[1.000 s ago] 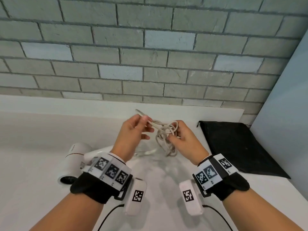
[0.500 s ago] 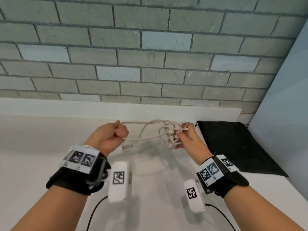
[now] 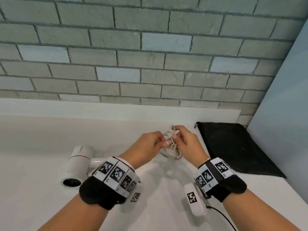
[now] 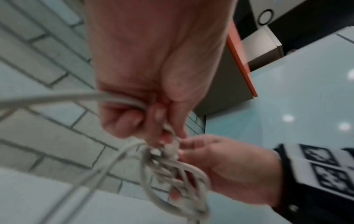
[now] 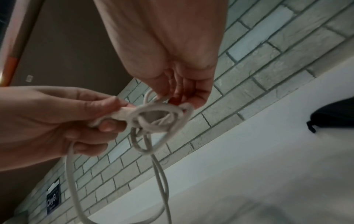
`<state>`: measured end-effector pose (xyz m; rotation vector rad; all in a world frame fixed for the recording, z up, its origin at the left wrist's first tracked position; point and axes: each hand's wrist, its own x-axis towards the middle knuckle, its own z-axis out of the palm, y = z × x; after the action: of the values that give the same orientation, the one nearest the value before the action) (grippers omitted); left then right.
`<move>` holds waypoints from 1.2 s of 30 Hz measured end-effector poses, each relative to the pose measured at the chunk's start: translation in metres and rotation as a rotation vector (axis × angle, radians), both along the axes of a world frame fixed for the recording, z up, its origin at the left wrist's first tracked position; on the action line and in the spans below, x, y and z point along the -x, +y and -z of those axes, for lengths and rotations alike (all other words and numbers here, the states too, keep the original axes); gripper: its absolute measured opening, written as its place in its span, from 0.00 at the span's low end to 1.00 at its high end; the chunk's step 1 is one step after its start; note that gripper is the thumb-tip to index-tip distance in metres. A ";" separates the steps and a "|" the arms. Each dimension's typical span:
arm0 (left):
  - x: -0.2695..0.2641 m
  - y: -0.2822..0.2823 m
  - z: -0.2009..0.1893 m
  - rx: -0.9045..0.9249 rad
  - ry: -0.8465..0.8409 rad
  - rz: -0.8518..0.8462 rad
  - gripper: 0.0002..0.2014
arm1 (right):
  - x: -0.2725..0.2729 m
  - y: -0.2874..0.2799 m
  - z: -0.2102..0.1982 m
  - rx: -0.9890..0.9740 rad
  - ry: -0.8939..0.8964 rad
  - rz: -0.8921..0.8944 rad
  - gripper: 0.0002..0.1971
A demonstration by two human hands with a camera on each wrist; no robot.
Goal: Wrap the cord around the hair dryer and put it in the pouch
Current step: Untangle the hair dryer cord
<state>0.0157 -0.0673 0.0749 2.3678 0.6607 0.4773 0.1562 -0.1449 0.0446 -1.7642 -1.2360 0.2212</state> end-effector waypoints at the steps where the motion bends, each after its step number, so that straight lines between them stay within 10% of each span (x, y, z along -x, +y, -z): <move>1: 0.002 0.004 -0.004 -0.013 0.024 0.050 0.09 | 0.000 -0.001 0.000 -0.005 0.038 0.000 0.11; 5: 0.019 0.012 -0.026 0.100 -0.081 0.247 0.09 | -0.005 -0.002 -0.001 0.003 0.259 0.027 0.11; 9: 0.032 0.041 -0.041 0.213 -0.417 0.030 0.10 | -0.013 -0.010 -0.001 0.040 0.464 0.013 0.14; 19: -0.003 0.057 -0.001 -0.006 -0.016 -0.028 0.25 | -0.003 -0.017 -0.040 -0.192 0.715 -0.269 0.12; 26: -0.005 0.031 0.000 -0.011 -0.230 0.082 0.10 | -0.009 -0.017 -0.053 -0.338 0.992 -0.252 0.12; 36: 0.001 0.023 -0.029 0.552 -0.352 0.082 0.08 | -0.018 -0.017 -0.053 -0.008 -0.059 -0.206 0.12</move>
<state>0.0142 -0.0442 0.1039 1.7303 0.4560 0.5726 0.1744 -0.1621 0.0975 -1.6467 -1.4613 0.2845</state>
